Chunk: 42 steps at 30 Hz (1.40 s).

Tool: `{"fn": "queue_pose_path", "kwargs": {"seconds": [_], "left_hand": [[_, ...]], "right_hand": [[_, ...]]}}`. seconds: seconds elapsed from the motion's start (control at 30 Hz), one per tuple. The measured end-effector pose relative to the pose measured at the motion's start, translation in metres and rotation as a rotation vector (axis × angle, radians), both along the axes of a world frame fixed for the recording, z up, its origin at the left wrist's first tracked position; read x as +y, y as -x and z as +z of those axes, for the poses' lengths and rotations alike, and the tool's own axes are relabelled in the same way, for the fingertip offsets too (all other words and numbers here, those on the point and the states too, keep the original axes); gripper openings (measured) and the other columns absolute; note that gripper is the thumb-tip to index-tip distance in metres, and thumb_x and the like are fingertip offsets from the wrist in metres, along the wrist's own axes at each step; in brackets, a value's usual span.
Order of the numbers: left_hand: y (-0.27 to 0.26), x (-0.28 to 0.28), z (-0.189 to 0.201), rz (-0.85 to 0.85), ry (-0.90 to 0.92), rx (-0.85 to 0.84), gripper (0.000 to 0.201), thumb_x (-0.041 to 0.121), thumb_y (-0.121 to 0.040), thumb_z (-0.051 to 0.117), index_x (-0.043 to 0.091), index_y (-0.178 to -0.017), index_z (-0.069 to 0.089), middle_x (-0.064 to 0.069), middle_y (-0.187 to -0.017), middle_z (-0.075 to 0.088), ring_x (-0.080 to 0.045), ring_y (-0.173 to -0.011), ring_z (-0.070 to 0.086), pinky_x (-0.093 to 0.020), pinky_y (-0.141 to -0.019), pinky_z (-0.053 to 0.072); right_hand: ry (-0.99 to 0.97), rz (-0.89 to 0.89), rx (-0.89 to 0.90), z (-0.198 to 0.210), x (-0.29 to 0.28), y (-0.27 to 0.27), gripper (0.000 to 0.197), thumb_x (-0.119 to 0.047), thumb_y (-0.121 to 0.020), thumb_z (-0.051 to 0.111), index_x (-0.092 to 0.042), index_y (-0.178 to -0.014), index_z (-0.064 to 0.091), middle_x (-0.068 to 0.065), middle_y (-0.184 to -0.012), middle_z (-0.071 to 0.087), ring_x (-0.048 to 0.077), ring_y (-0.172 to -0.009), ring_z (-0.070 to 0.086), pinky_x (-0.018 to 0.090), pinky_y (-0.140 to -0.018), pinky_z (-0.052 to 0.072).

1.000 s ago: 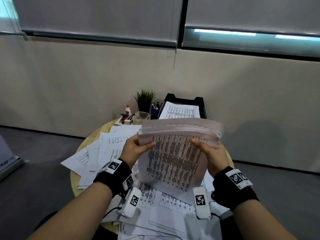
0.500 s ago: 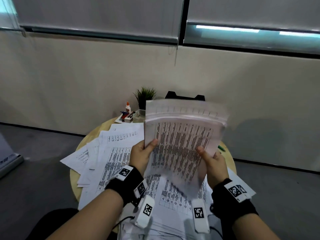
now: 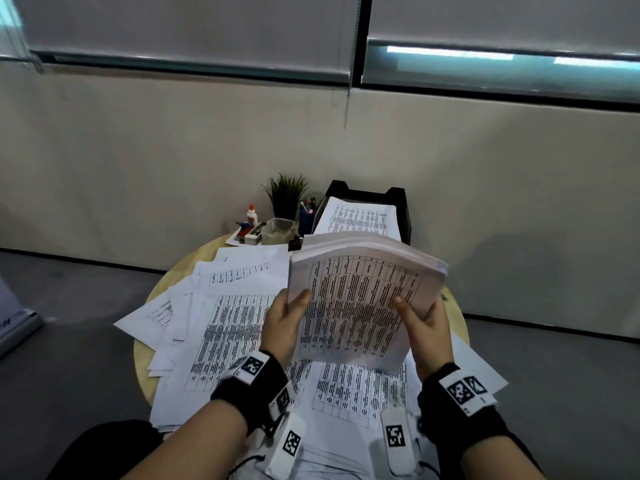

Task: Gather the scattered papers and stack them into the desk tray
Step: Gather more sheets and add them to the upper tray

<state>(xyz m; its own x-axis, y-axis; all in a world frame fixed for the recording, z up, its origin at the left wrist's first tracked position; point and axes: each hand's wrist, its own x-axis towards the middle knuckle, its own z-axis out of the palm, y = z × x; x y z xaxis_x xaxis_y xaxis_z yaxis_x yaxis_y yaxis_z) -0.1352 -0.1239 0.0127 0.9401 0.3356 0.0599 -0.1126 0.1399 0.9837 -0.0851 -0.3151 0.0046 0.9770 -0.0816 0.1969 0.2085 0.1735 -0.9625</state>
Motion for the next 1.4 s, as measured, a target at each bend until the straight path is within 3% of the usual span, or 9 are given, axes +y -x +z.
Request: {"fn": "queue_pose_path", "kwargs": {"seconds": [0.13, 0.4, 0.57, 0.67, 0.73, 0.83, 1.0, 1.23, 1.4], "left_hand": [[-0.005, 0.004, -0.001, 0.021, 0.021, 0.023, 0.071, 0.069, -0.077, 0.054, 0.020, -0.129, 0.055, 0.006, -0.128, 0.058, -0.015, -0.121, 0.051, -0.038, -0.108, 0.033], [-0.002, 0.009, -0.024, -0.041, -0.055, 0.159, 0.113, 0.097, -0.050, 0.039, 0.021, -0.134, 0.051, -0.005, -0.138, 0.053, -0.023, -0.127, 0.049, -0.050, -0.113, 0.029], [0.004, 0.003, -0.011, -0.051, -0.034, 0.158, 0.096, 0.071, -0.061, 0.066, 0.015, -0.136, 0.045, -0.004, -0.139, 0.051, -0.022, -0.129, 0.046, -0.046, -0.113, 0.027], [-0.002, 0.004, -0.012, -0.039, -0.018, 0.110, 0.054, 0.054, -0.072, 0.068, 0.020, -0.114, 0.061, 0.005, -0.112, 0.068, -0.008, -0.110, 0.059, -0.042, -0.109, 0.035], [-0.004, 0.003, -0.011, -0.028, 0.000, 0.096, 0.064, 0.055, -0.070, 0.071, 0.018, -0.121, 0.057, 0.005, -0.117, 0.066, -0.009, -0.112, 0.057, -0.041, -0.109, 0.035], [-0.006, 0.000, -0.011, -0.018, -0.012, 0.086, 0.041, 0.035, -0.074, 0.073, 0.027, -0.110, 0.056, 0.006, -0.111, 0.066, -0.014, -0.110, 0.059, -0.037, -0.100, 0.041], [-0.007, -0.003, 0.010, 0.050, -0.021, -0.068, 0.089, 0.068, -0.056, 0.072, 0.023, -0.128, 0.047, -0.004, -0.127, 0.058, -0.022, -0.121, 0.053, -0.049, -0.103, 0.042], [-0.027, -0.009, 0.076, 0.315, -0.269, -0.331, 0.014, 0.026, -0.083, 0.069, 0.022, -0.094, 0.060, 0.014, -0.085, 0.063, 0.004, -0.079, 0.058, -0.013, -0.074, 0.049], [-0.035, -0.002, 0.072, 0.326, -0.512, -0.266, 0.008, 0.015, -0.084, 0.067, 0.022, -0.086, 0.069, 0.009, -0.084, 0.068, -0.003, -0.081, 0.063, -0.020, -0.077, 0.053]], "right_hand": [[0.021, -0.009, -0.044, 0.012, -0.004, -0.006, 0.046, -0.007, -0.088, 0.061, -0.011, -0.131, 0.044, 0.010, -0.118, 0.064, 0.024, -0.109, 0.062, 0.049, -0.098, 0.048], [0.052, 0.064, 0.011, 0.004, -0.008, -0.006, 0.075, -0.048, -0.059, 0.082, -0.013, -0.120, 0.057, 0.004, -0.110, 0.070, 0.022, -0.104, 0.066, 0.047, -0.095, 0.050], [0.026, 0.108, 0.081, -0.006, -0.010, -0.007, 0.021, -0.005, -0.085, 0.063, -0.017, -0.102, 0.065, -0.004, -0.098, 0.073, 0.011, -0.090, 0.068, 0.039, -0.093, 0.050], [-0.028, 0.094, 0.066, -0.004, -0.006, -0.008, 0.016, -0.012, -0.084, 0.066, -0.020, -0.098, 0.067, -0.007, -0.092, 0.074, 0.015, -0.092, 0.067, 0.033, -0.087, 0.052], [-0.051, 0.082, 0.055, -0.004, -0.005, -0.010, 0.033, -0.032, -0.072, 0.077, -0.019, -0.100, 0.068, -0.003, -0.097, 0.075, 0.016, -0.094, 0.069, 0.031, -0.084, 0.056], [-0.010, 0.058, 0.092, -0.012, -0.005, -0.011, 0.031, -0.014, -0.081, 0.070, -0.011, -0.111, 0.064, 0.004, -0.105, 0.072, 0.022, -0.100, 0.067, 0.037, -0.088, 0.053], [0.039, 0.063, 0.115, -0.014, -0.005, -0.013, 0.033, -0.006, -0.084, 0.066, -0.008, -0.116, 0.061, 0.002, -0.105, 0.072, 0.017, -0.097, 0.068, 0.033, -0.083, 0.053], [0.052, 0.078, 0.102, -0.014, -0.008, -0.012, 0.032, -0.008, -0.082, 0.068, -0.009, -0.113, 0.063, 0.001, -0.101, 0.074, 0.020, -0.095, 0.068, 0.035, -0.082, 0.052], [0.045, 0.085, 0.088, -0.013, -0.010, -0.012, 0.022, -0.010, -0.082, 0.068, -0.014, -0.104, 0.067, -0.003, -0.093, 0.075, 0.015, -0.086, 0.070, 0.034, -0.079, 0.052]]}}
